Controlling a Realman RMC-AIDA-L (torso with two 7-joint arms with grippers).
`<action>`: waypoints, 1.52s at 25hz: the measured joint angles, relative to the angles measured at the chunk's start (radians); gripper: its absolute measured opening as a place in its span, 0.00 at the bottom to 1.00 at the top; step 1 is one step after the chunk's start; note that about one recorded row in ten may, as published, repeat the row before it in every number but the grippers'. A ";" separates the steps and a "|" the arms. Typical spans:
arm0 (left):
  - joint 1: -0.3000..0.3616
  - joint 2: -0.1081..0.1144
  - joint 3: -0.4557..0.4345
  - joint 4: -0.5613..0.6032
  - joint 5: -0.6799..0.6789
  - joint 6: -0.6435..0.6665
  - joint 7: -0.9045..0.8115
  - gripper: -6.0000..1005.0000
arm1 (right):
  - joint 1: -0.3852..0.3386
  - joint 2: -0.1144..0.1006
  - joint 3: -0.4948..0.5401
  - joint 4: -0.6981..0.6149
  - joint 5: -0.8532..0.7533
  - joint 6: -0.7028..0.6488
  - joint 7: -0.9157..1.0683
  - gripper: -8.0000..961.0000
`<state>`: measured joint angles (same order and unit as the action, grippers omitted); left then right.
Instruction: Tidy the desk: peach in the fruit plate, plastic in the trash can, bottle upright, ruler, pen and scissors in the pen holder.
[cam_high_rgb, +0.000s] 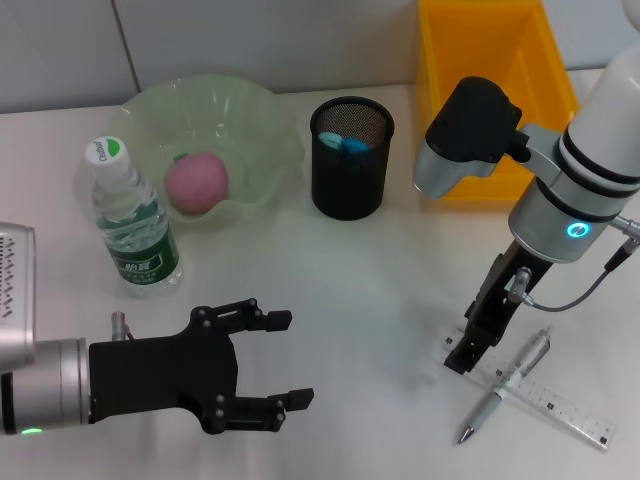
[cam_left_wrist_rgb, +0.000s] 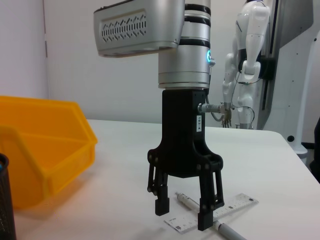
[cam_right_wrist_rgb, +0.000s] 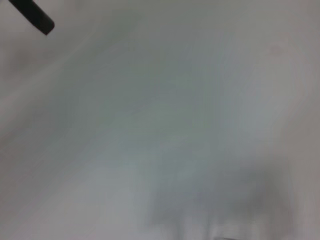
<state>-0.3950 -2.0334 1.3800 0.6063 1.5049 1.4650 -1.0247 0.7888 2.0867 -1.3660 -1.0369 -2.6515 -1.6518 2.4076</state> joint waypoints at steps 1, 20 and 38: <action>0.000 0.000 0.000 0.000 0.000 0.000 0.000 0.85 | -0.002 0.000 0.000 0.000 0.002 0.004 0.001 0.78; -0.002 0.000 -0.004 0.001 -0.001 0.000 0.000 0.85 | -0.036 0.001 -0.050 -0.011 0.039 0.046 0.033 0.79; -0.006 0.008 -0.016 0.007 0.000 0.000 0.000 0.85 | -0.024 -0.002 -0.215 -0.107 -0.008 0.035 0.235 0.78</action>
<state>-0.4012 -2.0252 1.3636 0.6136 1.5049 1.4649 -1.0247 0.7644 2.0843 -1.5814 -1.1437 -2.6597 -1.6170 2.6428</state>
